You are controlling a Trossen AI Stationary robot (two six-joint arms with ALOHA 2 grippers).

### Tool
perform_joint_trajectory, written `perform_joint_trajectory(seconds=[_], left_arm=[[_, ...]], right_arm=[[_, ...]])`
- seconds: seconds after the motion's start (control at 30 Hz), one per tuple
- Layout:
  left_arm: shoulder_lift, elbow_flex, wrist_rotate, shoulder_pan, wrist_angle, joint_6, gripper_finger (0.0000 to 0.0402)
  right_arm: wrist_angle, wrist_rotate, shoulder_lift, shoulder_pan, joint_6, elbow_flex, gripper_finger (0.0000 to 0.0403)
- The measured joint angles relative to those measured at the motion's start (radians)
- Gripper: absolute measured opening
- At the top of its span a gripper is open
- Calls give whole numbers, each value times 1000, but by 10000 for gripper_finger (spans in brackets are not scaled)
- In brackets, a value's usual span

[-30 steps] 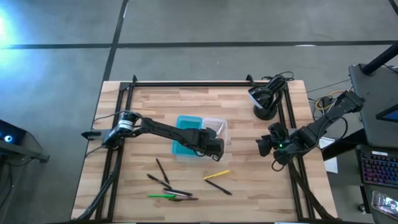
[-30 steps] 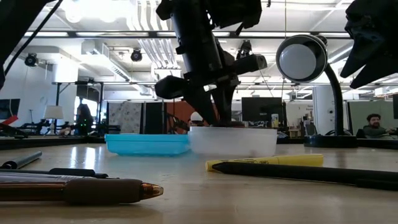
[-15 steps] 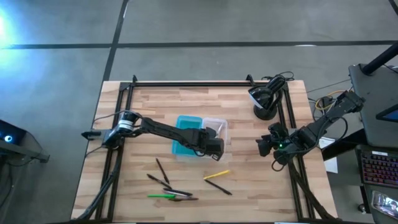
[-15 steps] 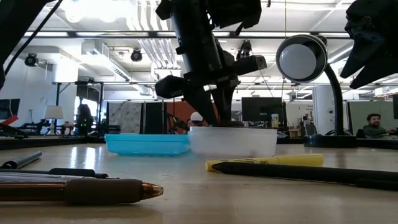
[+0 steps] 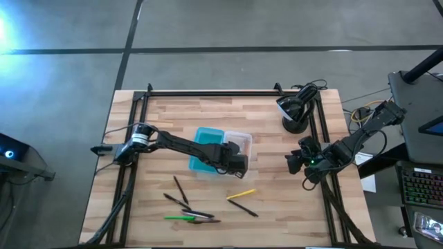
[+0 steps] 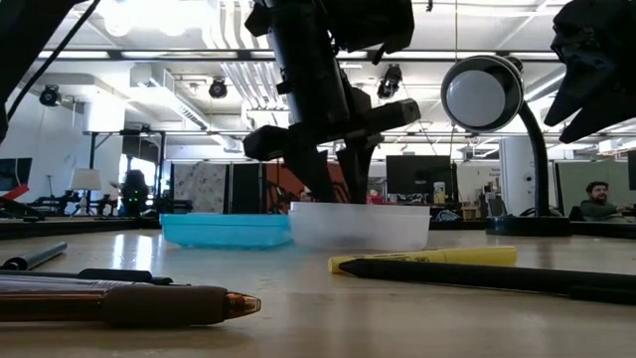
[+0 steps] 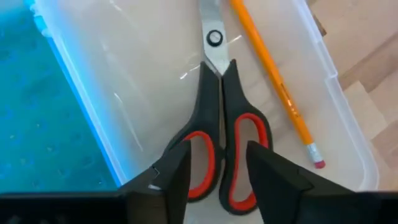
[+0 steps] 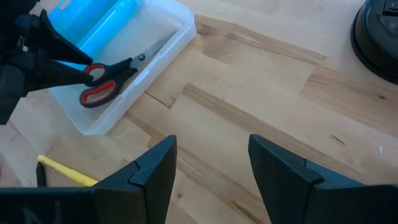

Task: Pick & place school supplies into a supply box
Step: Put the black pen into the supply box

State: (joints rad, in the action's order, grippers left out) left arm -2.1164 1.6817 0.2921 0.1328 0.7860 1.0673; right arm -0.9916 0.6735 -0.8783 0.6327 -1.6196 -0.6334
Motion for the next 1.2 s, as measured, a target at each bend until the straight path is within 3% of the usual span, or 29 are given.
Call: perform_joint_trajectory(seconds=[0.3, 0.57, 0.7, 0.83, 0.97, 1.1, 1.2], left_arm=[[35, 70, -6, 20, 13, -150, 147], [108, 111, 45, 145, 7, -360, 147], [122, 88, 87, 224, 30, -281, 147], [124, 79, 88, 298, 128, -134, 147], [125, 78, 84, 347, 268, 111, 147], [126, 78, 127, 401, 286, 135, 147], [128, 67, 138, 444, 299, 227, 147]], right_arm=[[3, -20, 1, 0, 45, 0, 192], [197, -223, -15, 0, 549, 0, 192], [288, -235, -45, 0, 700, 0, 192], [314, -243, -80, -2, 729, 0, 192], [339, -340, -124, -8, 753, 0, 192], [404, -483, -203, -8, 886, 0, 192], [444, -500, -276, -8, 980, 0, 192]])
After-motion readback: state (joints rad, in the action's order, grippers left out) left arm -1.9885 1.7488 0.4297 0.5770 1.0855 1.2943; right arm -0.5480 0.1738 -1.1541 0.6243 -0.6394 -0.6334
